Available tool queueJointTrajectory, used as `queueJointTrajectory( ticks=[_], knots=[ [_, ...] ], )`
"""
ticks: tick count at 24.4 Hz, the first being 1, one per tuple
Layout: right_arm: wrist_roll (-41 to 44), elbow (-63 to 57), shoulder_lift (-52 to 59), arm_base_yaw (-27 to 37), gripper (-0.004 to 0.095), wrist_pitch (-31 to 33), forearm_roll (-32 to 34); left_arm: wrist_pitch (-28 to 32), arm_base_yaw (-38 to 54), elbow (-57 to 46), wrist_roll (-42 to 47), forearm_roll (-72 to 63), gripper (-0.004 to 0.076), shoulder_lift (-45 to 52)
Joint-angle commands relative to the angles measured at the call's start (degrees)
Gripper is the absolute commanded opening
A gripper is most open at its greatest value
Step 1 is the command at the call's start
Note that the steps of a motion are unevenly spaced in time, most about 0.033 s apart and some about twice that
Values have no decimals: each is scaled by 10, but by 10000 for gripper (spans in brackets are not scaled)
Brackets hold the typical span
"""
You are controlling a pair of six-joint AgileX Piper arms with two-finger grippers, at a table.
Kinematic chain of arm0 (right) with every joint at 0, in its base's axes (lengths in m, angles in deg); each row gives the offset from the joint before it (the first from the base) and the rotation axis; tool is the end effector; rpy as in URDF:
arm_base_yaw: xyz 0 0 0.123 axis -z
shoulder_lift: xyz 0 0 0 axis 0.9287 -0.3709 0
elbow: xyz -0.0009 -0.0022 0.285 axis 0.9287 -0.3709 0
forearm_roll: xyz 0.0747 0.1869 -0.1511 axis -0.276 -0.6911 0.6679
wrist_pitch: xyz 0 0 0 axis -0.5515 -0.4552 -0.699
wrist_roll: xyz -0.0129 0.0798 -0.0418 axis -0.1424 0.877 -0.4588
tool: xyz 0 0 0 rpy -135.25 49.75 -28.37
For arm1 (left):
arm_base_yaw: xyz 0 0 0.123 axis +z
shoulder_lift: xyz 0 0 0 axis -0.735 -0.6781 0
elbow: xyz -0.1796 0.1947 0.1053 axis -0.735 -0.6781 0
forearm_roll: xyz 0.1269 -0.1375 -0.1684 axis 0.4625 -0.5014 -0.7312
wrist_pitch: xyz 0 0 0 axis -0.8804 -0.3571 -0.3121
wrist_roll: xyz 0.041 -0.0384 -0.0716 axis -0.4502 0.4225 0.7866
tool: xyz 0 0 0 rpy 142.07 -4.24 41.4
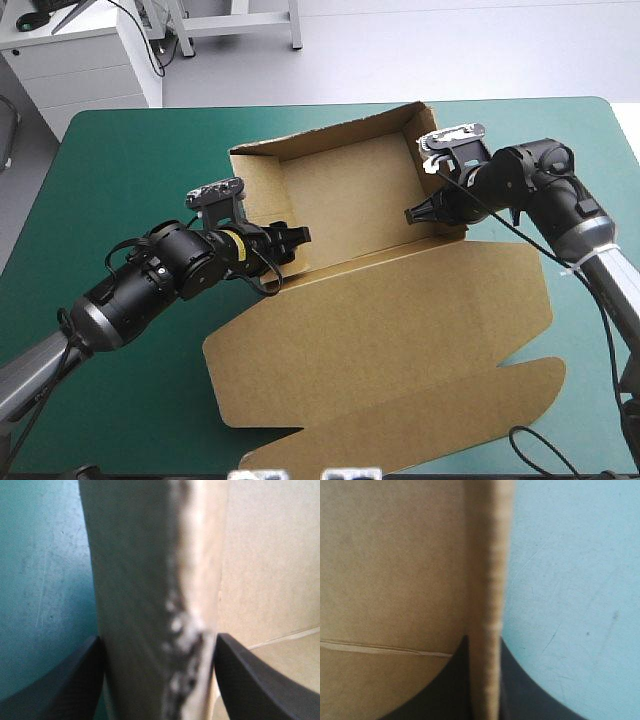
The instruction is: Fold the box
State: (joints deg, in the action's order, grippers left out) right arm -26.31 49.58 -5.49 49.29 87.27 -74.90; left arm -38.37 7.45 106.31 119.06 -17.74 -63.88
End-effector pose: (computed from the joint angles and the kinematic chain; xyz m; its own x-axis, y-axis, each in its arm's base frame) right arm 0.3057 0.1120 0.3633 -0.7655 -0.3103 -0.5637 -0.3978 0.9168 0.0356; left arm 0.2293 -0.1778 0.3418 -0.8128 -0.2474 -0.5274 -0.0051 0.9083 -0.4183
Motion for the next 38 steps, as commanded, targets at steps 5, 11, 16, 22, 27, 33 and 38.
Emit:
queueJointTrajectory(
  ticks=[5,11,16,22,27,33,38],
  knots=[
    [2,23,29,-6,-11,-22,-18,26,-8,31,8,12,384,17],
    [2,23,29,-6,-11,-13,-8,-11,-43,31,50,139,-2,17],
    [26,23,29,-6,-11,5,-3,-54,-42,33,37,157,-8,9],
    [59,30,18,-6,-11,31,27,-195,-37,166,-58,181,-8,-42],
    [79,111,-41,-6,-11,121,36,-299,28,312,-223,40,-8,-155],
    [79,158,-94,-6,-12,134,34,-299,89,335,-251,-26,-8,-212],
    [84,158,-139,-5,-12,134,21,-300,97,333,-267,-20,-8,-240]
  ],
)
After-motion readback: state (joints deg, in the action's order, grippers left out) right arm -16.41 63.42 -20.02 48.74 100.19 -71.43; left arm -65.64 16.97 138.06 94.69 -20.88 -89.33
